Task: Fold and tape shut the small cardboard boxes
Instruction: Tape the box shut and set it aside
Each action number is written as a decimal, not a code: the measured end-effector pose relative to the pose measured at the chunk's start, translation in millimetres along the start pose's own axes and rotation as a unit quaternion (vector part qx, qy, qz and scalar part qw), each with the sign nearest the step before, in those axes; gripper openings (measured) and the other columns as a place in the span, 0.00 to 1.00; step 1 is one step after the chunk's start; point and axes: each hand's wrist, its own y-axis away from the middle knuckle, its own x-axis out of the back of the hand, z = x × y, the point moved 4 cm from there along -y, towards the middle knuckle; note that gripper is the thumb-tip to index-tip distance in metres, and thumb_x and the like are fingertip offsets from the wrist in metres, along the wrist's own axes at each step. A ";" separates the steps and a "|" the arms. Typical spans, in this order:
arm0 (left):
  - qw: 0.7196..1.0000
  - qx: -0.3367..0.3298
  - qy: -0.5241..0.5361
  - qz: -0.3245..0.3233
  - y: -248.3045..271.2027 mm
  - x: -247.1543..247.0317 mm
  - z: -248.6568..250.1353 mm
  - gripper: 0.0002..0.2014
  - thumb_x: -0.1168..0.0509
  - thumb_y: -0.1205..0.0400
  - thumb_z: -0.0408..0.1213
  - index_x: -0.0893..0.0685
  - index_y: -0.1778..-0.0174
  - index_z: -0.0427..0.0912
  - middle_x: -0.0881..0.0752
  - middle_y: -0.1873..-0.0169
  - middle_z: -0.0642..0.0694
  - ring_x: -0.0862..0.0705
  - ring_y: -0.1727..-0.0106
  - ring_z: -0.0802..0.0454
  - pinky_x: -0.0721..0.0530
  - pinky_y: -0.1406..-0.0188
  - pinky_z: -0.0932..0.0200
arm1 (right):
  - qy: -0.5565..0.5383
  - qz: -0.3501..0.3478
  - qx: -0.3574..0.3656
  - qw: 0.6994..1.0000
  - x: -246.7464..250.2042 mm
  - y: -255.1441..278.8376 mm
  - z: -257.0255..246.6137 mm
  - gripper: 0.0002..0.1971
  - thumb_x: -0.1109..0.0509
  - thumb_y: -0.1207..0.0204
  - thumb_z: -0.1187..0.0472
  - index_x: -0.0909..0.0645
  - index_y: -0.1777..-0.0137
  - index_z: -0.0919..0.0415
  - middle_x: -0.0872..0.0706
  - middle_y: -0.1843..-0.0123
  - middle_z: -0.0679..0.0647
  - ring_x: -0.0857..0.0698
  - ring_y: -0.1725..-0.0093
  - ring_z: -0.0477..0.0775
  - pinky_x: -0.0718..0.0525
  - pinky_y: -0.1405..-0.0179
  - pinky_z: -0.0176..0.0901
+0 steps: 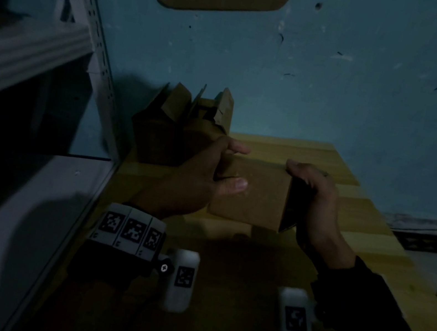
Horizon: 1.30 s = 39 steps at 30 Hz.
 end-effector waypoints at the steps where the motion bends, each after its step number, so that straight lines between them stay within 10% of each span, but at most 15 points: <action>1: 1.000 0.001 0.001 0.002 0.1 0.3 -0.7 0.24 0.30 0.18 0.39 0.28 0.28 0.52 0.25 0.36 0.54 0.19 0.39 0.59 0.13 0.42 0.52 | -0.005 0.006 -0.005 1.000 0.9 -0.4 0.0 0.27 0.35 0.17 0.56 0.19 0.82 0.48 0.21 0.76 0.39 0.18 0.72 0.41 0.26 0.66 0.45; 6: 0.997 -0.009 0.077 0.020 2.2 -0.4 3.0 0.21 0.35 0.17 0.40 0.27 0.27 0.46 0.20 0.42 0.58 0.14 0.47 0.66 0.12 0.54 0.65 | -0.049 0.044 -0.035 0.997 11.8 -4.1 -3.7 0.17 0.39 0.14 0.53 0.26 0.67 0.52 0.21 0.76 0.40 0.20 0.75 0.42 0.28 0.69 0.43; 12: 0.990 0.035 0.080 0.109 -5.2 -9.2 -2.3 0.35 0.34 0.32 0.73 0.20 0.36 0.52 0.14 0.43 0.52 0.13 0.44 0.53 0.14 0.42 0.49 | 0.001 0.008 -0.029 1.000 4.0 -1.9 -2.3 0.21 0.42 0.13 0.49 0.24 0.70 0.49 0.20 0.73 0.42 0.19 0.70 0.48 0.26 0.74 0.38; 17: 0.990 0.058 0.060 0.114 -10.7 -16.0 -9.4 0.42 0.21 0.36 0.65 0.21 0.32 0.45 0.15 0.37 0.45 0.17 0.35 0.49 0.18 0.32 0.45 | 0.027 0.016 -0.053 0.998 1.8 -0.6 -2.9 0.18 0.40 0.14 0.47 0.21 0.62 0.54 0.16 0.71 0.45 0.16 0.69 0.51 0.26 0.80 0.34; 21: 0.995 0.032 0.020 0.090 -10.8 -17.9 -3.8 0.21 0.24 0.24 0.47 0.20 0.44 0.37 0.15 0.45 0.34 0.15 0.47 0.47 0.14 0.47 0.54 | 0.031 0.016 -0.039 0.999 4.0 -2.0 -6.4 0.24 0.38 0.15 0.49 0.16 0.75 0.43 0.16 0.72 0.40 0.15 0.68 0.47 0.24 0.72 0.38; 25: 0.998 0.023 -0.002 0.052 -8.9 -17.9 0.8 0.18 0.27 0.26 0.52 0.24 0.44 0.55 0.15 0.44 0.40 0.15 0.47 0.49 0.15 0.39 0.46 | 0.011 0.035 -0.036 0.999 6.4 -2.8 -2.0 0.23 0.36 0.16 0.49 0.20 0.75 0.46 0.19 0.73 0.43 0.16 0.68 0.51 0.25 0.76 0.35; 31: 1.000 0.002 -0.028 -0.007 -7.3 -19.9 4.1 0.31 0.29 0.25 0.51 0.27 0.29 0.43 0.18 0.41 0.47 0.15 0.41 0.50 0.13 0.41 0.40 | -0.019 0.061 -0.049 0.997 17.5 -9.8 5.7 0.15 0.32 0.31 0.45 0.26 0.76 0.49 0.25 0.74 0.46 0.23 0.70 0.53 0.27 0.73 0.36; 39: 0.999 0.027 0.005 -0.018 -3.4 -19.3 -10.0 0.24 0.31 0.18 0.45 0.29 0.27 0.50 0.19 0.41 0.53 0.16 0.43 0.62 0.14 0.41 0.55 | 0.024 0.040 -0.041 0.998 15.5 -11.6 2.8 0.23 0.33 0.20 0.48 0.26 0.79 0.47 0.26 0.76 0.43 0.24 0.74 0.48 0.30 0.74 0.36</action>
